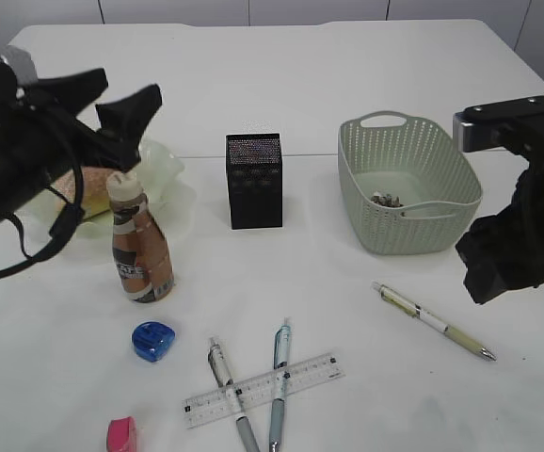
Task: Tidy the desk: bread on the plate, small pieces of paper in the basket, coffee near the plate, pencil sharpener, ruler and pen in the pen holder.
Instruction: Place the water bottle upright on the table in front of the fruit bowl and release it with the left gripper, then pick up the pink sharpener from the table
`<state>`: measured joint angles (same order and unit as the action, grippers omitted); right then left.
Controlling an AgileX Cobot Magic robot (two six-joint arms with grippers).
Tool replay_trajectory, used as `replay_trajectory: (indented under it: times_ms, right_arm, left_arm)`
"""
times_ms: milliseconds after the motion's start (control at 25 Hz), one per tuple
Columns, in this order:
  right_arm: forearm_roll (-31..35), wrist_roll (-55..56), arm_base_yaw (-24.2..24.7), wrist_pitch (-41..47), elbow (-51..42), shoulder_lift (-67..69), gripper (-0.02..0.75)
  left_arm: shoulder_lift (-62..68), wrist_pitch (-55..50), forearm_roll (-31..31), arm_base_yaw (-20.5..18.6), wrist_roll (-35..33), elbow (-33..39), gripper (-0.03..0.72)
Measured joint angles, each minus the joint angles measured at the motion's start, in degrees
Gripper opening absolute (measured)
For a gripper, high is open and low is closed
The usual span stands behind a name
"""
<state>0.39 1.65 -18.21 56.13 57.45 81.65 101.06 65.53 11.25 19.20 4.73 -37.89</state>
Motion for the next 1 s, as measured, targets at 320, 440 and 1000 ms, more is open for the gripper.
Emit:
replay_trajectory:
  times_ms: [320, 440, 1000]
  right_arm:
    - [0.0, 0.0, 0.0, 0.0, 0.0, 0.0, 0.458]
    - [0.0, 0.0, 0.0, -0.1, 0.0, 0.0, 0.458]
    - [0.5, 0.0, 0.0, -0.1, 0.0, 0.0, 0.458]
  left_arm:
    - [-18.7, -26.5, 0.6, 0.0, 0.0, 0.4, 0.549]
    - [-26.9, -42.7, 0.6, 0.0, 1.1, 0.4, 0.548]
    - [-46.9, -110.0, -16.3, 0.0, 6.4, -1.7, 0.548]
